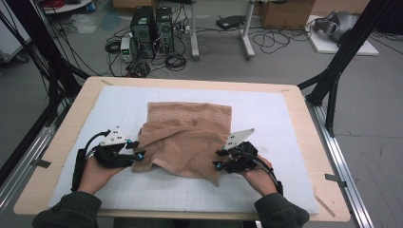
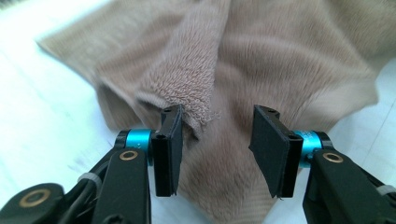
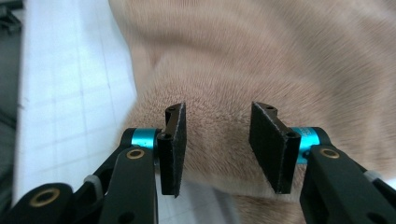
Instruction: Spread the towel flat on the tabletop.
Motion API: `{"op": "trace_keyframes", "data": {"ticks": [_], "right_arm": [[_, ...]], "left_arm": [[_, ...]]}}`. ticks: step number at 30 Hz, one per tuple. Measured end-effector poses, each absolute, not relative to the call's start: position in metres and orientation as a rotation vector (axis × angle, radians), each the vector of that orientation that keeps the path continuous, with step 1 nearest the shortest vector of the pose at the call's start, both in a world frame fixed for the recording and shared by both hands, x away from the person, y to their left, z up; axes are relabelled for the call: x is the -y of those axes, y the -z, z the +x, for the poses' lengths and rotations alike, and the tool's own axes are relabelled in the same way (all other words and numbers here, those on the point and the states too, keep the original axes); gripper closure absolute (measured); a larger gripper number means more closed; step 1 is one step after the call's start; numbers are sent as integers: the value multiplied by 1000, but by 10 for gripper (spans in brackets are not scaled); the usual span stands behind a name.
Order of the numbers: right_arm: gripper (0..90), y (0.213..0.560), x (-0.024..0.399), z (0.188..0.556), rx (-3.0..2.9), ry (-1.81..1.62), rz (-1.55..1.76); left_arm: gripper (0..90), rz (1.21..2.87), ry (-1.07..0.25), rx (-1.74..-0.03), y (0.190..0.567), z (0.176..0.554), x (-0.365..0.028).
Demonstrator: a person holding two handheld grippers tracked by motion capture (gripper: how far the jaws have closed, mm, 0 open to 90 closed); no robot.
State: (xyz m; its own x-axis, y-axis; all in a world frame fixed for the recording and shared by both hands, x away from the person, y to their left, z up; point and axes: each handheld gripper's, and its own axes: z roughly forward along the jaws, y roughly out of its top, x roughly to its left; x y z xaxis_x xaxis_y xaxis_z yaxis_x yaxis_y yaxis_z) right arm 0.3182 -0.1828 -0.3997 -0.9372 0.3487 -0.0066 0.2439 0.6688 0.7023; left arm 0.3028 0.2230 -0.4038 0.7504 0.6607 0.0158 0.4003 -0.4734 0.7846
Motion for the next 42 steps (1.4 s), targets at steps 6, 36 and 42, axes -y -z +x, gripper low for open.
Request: {"op": "trace_keyframes", "data": {"ticks": [6,36,42], "right_arm": [[634,424,177,321,-2764,-1072,505],[539,427,165,300,-2819,-1125,479],[784,436,165,299,-2838,-1063,430]], "left_arm": [[660,2231,-373,-829,432,312,-215],[620,2165,-328,-733,419,277,-219],[747,2223,-388,-751,439,282,-206]]}}
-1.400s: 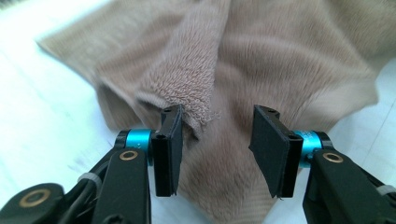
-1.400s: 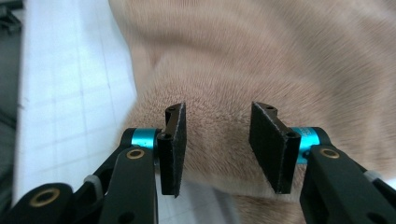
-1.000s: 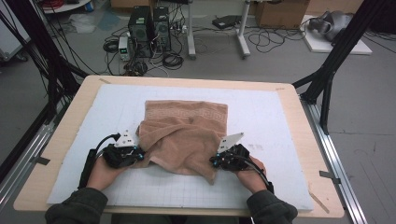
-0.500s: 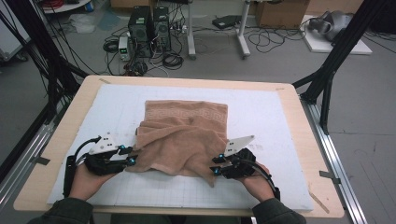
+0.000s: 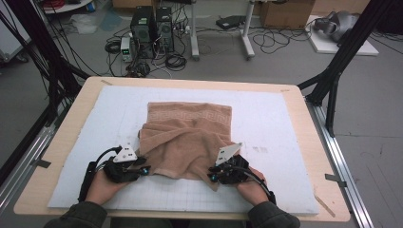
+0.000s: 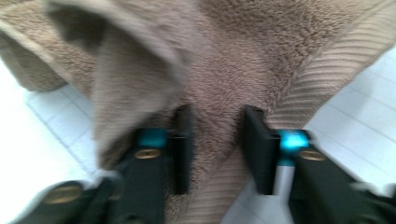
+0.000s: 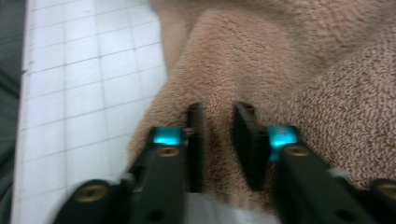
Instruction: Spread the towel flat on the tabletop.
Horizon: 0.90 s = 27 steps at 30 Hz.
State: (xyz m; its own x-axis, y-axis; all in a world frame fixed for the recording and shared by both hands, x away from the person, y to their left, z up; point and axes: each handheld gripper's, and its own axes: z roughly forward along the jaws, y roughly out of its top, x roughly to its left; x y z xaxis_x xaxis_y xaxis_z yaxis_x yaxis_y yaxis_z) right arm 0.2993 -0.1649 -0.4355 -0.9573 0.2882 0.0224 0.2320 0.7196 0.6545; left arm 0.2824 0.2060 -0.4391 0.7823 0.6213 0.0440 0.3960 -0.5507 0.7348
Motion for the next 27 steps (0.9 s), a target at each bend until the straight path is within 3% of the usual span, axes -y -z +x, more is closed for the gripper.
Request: {"op": "trace_keyframes", "data": {"ticks": [1,4,10,16,18,20,21,24,27], "right_arm": [[840,435,164,299,-2851,-1063,405],[862,435,166,302,-2868,-1100,416],[865,429,177,298,-2862,-1199,433],[865,410,195,262,-2821,-1272,393],[864,407,197,255,-2821,-1278,378],[854,402,201,242,-2825,-1307,346],[795,396,204,234,-2817,-1380,326],[747,388,207,233,-2773,-1386,338],[640,385,206,252,-2706,-1285,391]], "left_arm": [[790,2209,-365,-777,438,284,-207],[829,2215,-381,-768,437,282,-207],[836,2184,-380,-736,425,267,-210],[838,2190,-382,-661,408,232,-211],[830,2204,-363,-629,403,218,-211],[722,2198,-343,-602,400,207,-212],[680,2174,-335,-601,395,202,-214],[634,2159,-337,-598,390,205,-215],[621,2160,-379,-606,394,225,-209]]}}
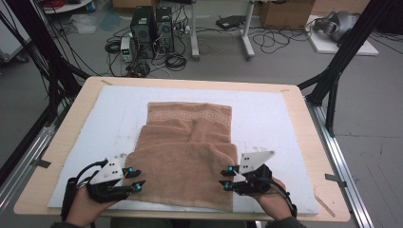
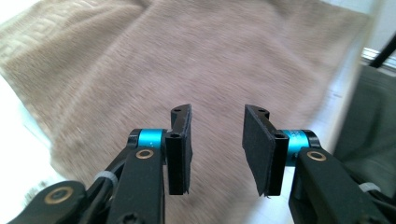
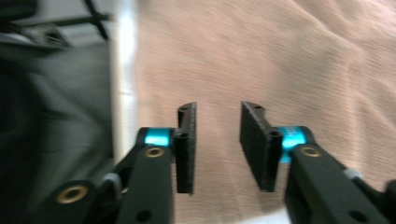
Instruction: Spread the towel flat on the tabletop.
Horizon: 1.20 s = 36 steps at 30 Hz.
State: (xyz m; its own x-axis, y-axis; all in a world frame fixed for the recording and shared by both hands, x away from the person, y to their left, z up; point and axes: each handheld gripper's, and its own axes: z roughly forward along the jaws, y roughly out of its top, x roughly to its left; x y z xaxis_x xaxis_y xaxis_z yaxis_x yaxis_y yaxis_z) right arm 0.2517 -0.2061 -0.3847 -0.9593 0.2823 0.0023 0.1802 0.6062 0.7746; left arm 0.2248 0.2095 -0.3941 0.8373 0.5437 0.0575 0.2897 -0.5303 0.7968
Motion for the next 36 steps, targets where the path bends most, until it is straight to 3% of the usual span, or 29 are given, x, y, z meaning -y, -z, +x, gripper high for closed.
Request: {"op": "trace_keyframes", "data": {"ticks": [7,11,12,13,14,17,31,33,34,36], "right_arm": [[574,409,196,284,-2728,-1131,455],[663,432,182,284,-2775,-1046,397],[789,435,183,282,-2733,-1058,389],[789,435,183,282,-2733,-1058,389],[839,436,184,283,-2760,-1050,408],[853,436,182,281,-2759,-1038,384],[854,423,196,235,-2882,-1159,305],[807,419,197,226,-2894,-1216,290],[742,412,198,222,-2858,-1289,285],[710,404,200,225,-2801,-1303,299]], "left_arm": [[616,2184,-338,-679,425,262,-200],[704,2183,-324,-686,440,265,-197],[761,2176,-320,-685,441,264,-197],[761,2180,-329,-678,441,263,-196],[839,2182,-338,-670,441,262,-196],[860,2187,-350,-673,440,260,-195],[853,2203,-283,-594,421,200,-200],[830,2197,-284,-585,417,193,-202],[743,2187,-298,-580,410,192,-203],[706,2174,-322,-586,404,197,-204]]}}
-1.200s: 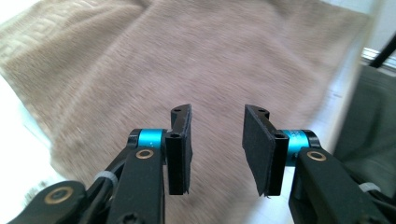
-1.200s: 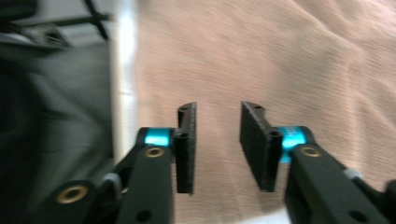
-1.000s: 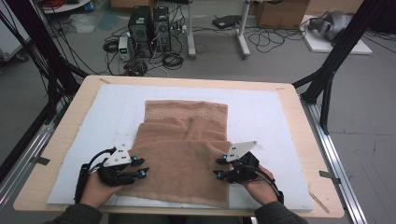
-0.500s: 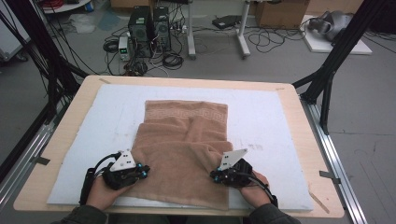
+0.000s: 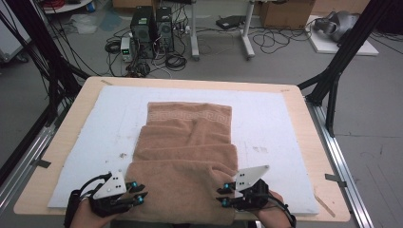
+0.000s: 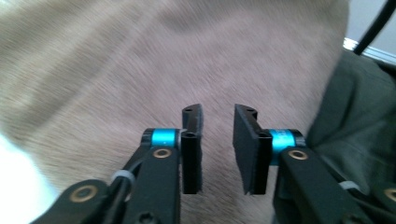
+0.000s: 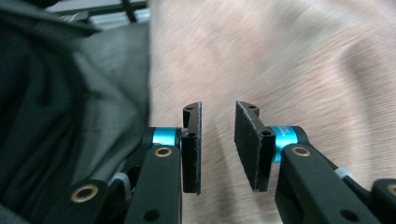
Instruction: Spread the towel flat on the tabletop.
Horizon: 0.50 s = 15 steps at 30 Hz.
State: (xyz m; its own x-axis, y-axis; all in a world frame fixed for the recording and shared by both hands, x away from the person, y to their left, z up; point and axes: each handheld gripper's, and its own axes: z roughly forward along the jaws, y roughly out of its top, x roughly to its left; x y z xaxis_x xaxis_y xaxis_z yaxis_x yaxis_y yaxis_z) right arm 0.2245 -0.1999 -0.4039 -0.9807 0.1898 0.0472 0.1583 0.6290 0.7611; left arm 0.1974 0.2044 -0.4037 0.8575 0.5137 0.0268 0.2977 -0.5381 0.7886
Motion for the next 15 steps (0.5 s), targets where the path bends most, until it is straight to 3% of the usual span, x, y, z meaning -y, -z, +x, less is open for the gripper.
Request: {"op": "trace_keyframes", "data": {"ticks": [5,8,11,12,13,14,15], "right_arm": [[642,394,201,241,-2724,-1246,344],[624,407,193,256,-2750,-1151,355],[658,420,189,262,-2782,-1118,362],[731,432,186,263,-2791,-1097,355],[731,432,186,263,-2791,-1097,355],[814,435,188,262,-2767,-1118,347],[814,435,188,262,-2767,-1118,347]], "left_arm": [[630,2168,-362,-592,404,218,-201],[621,2186,-334,-625,418,236,-196],[669,2225,-290,-644,437,246,-189],[701,2205,-297,-633,441,247,-189],[701,2181,-291,-652,443,247,-190],[776,2174,-290,-660,443,247,-191],[776,2178,-299,-649,442,245,-192]]}}
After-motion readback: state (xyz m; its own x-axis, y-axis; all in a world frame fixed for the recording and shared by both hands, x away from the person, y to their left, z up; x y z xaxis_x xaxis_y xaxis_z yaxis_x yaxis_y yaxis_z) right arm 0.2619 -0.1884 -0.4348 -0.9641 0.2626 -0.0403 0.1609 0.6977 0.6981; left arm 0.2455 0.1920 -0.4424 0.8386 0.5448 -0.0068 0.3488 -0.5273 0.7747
